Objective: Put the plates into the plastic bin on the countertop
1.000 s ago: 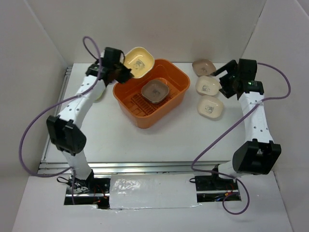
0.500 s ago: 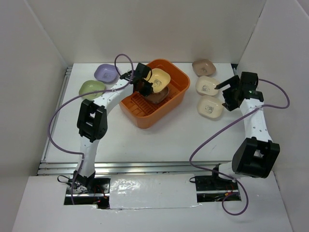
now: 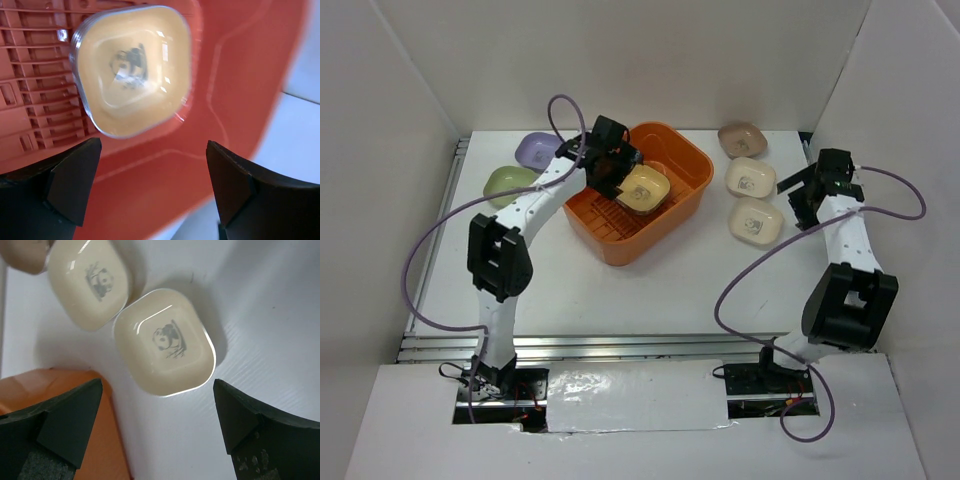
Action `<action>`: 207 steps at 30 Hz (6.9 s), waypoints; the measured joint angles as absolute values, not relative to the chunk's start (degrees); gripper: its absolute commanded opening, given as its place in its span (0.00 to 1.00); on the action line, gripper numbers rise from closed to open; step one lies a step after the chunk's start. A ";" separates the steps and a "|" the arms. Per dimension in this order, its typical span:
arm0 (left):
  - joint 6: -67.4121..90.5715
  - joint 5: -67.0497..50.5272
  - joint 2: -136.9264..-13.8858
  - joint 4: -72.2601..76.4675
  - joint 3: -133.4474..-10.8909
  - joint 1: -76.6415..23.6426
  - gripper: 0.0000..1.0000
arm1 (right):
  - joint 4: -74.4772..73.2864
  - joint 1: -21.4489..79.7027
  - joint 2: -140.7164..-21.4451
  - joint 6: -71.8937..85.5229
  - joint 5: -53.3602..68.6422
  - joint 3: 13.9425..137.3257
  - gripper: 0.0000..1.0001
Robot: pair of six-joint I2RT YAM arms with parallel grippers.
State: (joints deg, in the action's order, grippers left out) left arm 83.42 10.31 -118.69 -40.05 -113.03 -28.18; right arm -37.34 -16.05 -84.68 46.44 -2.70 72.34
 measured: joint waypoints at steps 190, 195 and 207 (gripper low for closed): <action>68.73 15.11 -110.37 -42.44 -121.43 -26.09 0.99 | -38.65 -17.10 -110.13 41.19 3.01 98.24 1.00; 59.33 16.97 -100.01 -46.09 -122.80 -24.03 0.99 | -39.42 -17.47 -118.02 39.46 -0.71 105.27 0.99; 43.72 13.56 -84.14 -51.40 -99.15 -1.13 0.99 | -41.95 -17.37 -130.85 36.62 -1.34 111.07 0.74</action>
